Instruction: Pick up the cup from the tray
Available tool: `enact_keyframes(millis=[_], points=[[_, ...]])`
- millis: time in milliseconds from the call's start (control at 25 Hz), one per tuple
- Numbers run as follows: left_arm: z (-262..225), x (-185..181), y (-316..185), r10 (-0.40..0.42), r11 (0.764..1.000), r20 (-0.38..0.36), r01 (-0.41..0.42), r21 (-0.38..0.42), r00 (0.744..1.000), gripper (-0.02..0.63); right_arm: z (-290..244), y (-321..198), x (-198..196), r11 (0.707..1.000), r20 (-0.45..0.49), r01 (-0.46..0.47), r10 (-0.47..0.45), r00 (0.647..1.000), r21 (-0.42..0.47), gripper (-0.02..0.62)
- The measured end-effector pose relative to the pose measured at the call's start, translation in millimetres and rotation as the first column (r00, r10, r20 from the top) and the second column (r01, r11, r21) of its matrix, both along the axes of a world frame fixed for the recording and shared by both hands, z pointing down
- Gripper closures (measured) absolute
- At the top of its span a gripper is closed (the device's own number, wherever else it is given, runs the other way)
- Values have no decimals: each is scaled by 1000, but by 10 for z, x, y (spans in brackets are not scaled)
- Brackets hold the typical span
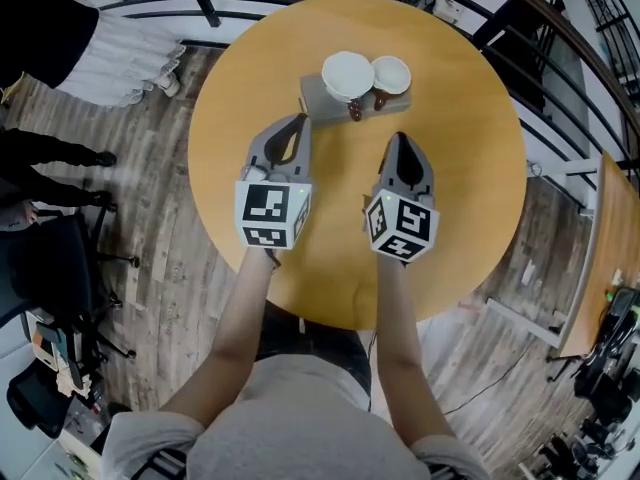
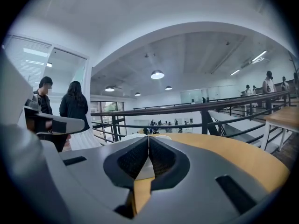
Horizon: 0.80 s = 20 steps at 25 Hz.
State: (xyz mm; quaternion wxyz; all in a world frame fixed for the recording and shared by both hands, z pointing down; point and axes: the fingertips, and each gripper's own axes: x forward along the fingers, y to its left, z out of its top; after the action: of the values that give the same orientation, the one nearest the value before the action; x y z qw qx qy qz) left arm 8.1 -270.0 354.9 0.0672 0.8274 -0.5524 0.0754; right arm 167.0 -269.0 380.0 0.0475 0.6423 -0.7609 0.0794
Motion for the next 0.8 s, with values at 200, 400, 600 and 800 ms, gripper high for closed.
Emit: enact_keyframes(millis=[200, 400, 600, 800], points=[[119, -67, -187, 21, 999, 0, -21, -27, 1000, 598, 238, -313, -52, 999, -12, -10, 9, 1000, -52, 586], [274, -167, -321, 30, 998, -7, -31, -54, 1000, 598, 552, -594, -92, 992, 9, 4, -3, 1000, -123, 587], [405, -185, -402, 34, 996, -12, -35, -78, 999, 598, 773, -774, -83, 985, 24, 24, -20, 1000, -173, 586], [480, -148, -456, 39, 995, -13, -40, -96, 999, 598, 859, -859, -90, 981, 33, 38, -32, 999, -192, 586]])
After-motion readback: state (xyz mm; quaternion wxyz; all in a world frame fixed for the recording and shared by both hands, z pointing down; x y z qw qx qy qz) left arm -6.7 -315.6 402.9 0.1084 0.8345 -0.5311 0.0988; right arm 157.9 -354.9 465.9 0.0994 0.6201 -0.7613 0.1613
